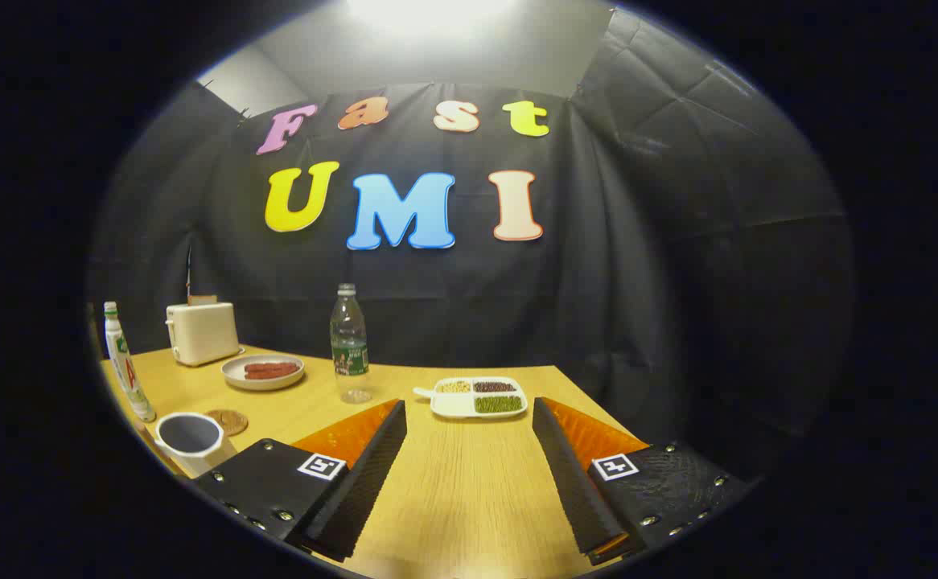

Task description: Take the bottle from table, then pour the juice into the cup, finally place the bottle on the coaster

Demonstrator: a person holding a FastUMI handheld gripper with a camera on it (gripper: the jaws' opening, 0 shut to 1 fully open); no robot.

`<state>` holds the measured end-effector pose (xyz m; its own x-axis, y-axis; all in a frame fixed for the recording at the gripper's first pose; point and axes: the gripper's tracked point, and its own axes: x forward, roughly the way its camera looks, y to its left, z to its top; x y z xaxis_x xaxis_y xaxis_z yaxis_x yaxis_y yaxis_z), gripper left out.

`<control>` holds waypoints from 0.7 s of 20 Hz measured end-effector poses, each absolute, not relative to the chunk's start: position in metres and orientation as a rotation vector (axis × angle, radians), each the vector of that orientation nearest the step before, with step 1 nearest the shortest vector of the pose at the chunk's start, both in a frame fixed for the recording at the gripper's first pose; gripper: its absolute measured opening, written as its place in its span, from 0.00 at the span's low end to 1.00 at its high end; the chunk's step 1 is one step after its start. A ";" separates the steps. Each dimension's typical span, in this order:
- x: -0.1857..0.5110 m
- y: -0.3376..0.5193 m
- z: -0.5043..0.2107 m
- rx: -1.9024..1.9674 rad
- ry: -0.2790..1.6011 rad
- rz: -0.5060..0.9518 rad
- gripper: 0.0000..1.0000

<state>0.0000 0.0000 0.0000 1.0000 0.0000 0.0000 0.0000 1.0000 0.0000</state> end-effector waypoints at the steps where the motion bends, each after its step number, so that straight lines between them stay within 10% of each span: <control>1: -0.004 0.009 0.018 0.017 -0.032 -0.011 0.96; 14: -0.112 0.269 0.102 0.040 -0.157 0.202 0.97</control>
<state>-0.1119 0.2689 0.1016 0.9676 0.1963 0.1589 -0.2025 0.9790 0.0242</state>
